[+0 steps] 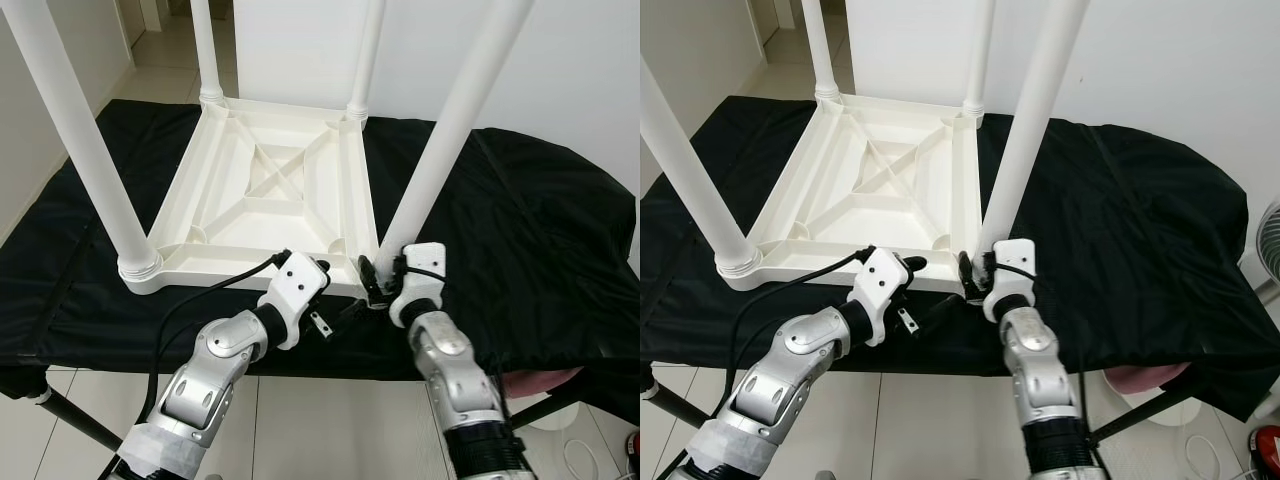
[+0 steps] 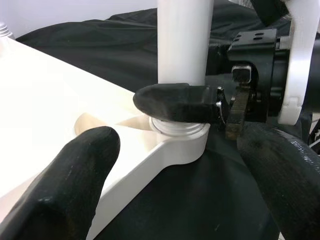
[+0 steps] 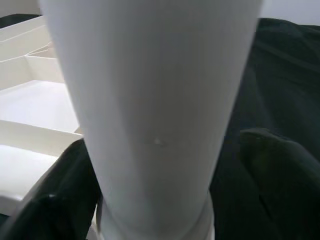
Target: Building children table
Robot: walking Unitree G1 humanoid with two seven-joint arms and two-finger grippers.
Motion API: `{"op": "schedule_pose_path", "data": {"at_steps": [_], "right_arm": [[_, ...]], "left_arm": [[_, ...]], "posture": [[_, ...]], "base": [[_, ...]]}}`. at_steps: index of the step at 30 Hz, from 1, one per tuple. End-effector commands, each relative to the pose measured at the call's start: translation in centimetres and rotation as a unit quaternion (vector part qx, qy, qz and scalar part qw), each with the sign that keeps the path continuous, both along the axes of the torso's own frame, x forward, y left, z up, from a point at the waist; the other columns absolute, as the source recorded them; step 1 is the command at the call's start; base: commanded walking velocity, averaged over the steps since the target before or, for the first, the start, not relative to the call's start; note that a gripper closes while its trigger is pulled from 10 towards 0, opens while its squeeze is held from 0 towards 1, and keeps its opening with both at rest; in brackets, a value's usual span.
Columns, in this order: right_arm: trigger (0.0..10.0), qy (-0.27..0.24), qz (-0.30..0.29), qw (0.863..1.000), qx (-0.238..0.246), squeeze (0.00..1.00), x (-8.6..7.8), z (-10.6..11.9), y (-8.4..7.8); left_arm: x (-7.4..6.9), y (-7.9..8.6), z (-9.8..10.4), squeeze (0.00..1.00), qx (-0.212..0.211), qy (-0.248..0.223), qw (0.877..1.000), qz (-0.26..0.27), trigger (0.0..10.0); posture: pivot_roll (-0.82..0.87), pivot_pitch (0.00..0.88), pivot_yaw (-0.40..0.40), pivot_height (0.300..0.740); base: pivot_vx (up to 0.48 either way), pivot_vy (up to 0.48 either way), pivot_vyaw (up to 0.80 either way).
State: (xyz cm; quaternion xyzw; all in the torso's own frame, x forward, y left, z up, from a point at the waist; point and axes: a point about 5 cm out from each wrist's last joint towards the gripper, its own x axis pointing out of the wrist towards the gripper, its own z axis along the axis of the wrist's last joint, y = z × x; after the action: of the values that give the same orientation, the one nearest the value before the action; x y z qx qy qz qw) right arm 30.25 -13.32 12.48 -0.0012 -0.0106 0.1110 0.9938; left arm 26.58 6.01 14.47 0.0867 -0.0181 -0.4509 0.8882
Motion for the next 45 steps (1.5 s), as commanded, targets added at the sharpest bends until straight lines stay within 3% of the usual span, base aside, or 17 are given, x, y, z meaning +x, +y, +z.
{"op": "schedule_pose_path", "data": {"at_steps": [1,2,3,9,17,18,19,20,28,34,35,36,41,45], "right_arm": [[10.0,-0.005,0.007,1.000,-0.006,1.00,0.0,-0.2,-1.0],[10.0,-0.008,0.032,0.999,-0.009,1.00,0.0,-0.4,-1.4],[10.0,-0.011,0.069,0.997,-0.017,0.00,0.2,-0.4,-1.7],[10.0,-0.017,0.184,0.981,-0.061,0.00,0.8,-0.4,-1.9],[10.0,-0.027,0.232,0.970,-0.074,0.00,1.9,0.0,-1.7],[0.9,-0.024,0.244,0.966,-0.086,0.00,2.3,-0.1,-1.5],[0.9,-0.021,0.252,0.963,-0.095,0.00,2.5,-0.2,-1.4],[0.0,-0.016,0.262,0.959,-0.108,0.00,2.5,-0.5,-1.4],[0.0,0.007,0.296,0.947,-0.122,0.00,2.3,-1.6,-2.3],[0.0,0.006,0.294,0.949,-0.114,0.00,2.3,-1.7,-2.5],[3.1,0.004,0.291,0.950,-0.108,0.00,2.4,-1.7,-2.6],[10.0,0.001,0.281,0.955,-0.100,0.00,2.5,-1.6,-2.7],[10.0,-0.003,0.274,0.957,-0.095,0.00,2.5,-1.6,-2.7],[10.0,0.011,0.179,0.976,-0.125,0.00,2.8,-2.3,-2.5]], "left_arm": [[0.0,-0.2,-0.2,0.00,-0.001,0.000,1.000,-0.001,10.0],[-0.1,-0.2,-0.2,0.00,-0.002,0.000,1.000,-0.001,10.0],[-0.1,-0.2,-0.2,0.00,-0.002,0.001,1.000,-0.001,10.0],[-0.1,-0.4,-0.2,0.00,-0.003,0.003,1.000,-0.004,10.0],[0.0,-0.5,-0.1,0.00,-0.002,0.002,1.000,-0.007,10.0],[0.2,-0.5,0.0,0.00,-0.004,-0.001,1.000,-0.005,10.0],[0.3,-0.5,0.1,0.00,-0.004,-0.003,1.000,-0.003,10.0],[0.5,-0.5,0.2,0.00,-0.005,-0.004,1.000,-0.001,10.0],[0.5,-0.5,0.3,0.00,-0.006,-0.007,1.000,-0.001,10.0],[0.5,-0.4,0.3,0.00,-0.006,-0.007,1.000,0.000,10.0],[0.6,-0.4,0.4,0.00,-0.006,-0.007,1.000,0.002,10.0],[0.7,-0.3,0.4,0.00,-0.006,-0.008,1.000,0.003,10.0],[0.7,-0.2,0.4,0.00,-0.005,-0.008,1.000,0.004,10.0],[0.7,-0.2,0.4,0.00,0.001,-0.015,1.000,0.003,10.0]], "posture": [[-0.06,0.000,-0.065,0.740],[-0.06,0.000,-0.064,0.740],[-0.06,0.000,-0.064,0.740],[-0.06,0.000,-0.050,0.740],[-0.07,0.000,-0.045,0.740],[-0.07,0.000,-0.046,0.740],[-0.07,0.000,-0.046,0.740],[-0.06,0.000,-0.048,0.740],[-0.06,0.000,-0.046,0.740],[-0.06,0.000,-0.045,0.740],[-0.06,0.000,-0.045,0.740],[-0.06,0.000,-0.044,0.740],[-0.06,0.000,-0.044,0.740],[-0.05,0.000,-0.043,0.740]], "base": [[0.000,0.000,0.00],[0.000,0.000,0.00],[0.000,0.000,0.00],[0.000,0.000,0.00],[0.000,0.000,0.00],[0.000,0.000,0.00],[0.000,0.000,0.00],[0.000,0.000,0.00],[0.000,0.000,0.00],[0.000,0.000,0.00],[0.000,0.000,0.00],[0.000,0.000,0.00],[0.000,0.000,0.00],[0.000,0.000,0.00]]}}
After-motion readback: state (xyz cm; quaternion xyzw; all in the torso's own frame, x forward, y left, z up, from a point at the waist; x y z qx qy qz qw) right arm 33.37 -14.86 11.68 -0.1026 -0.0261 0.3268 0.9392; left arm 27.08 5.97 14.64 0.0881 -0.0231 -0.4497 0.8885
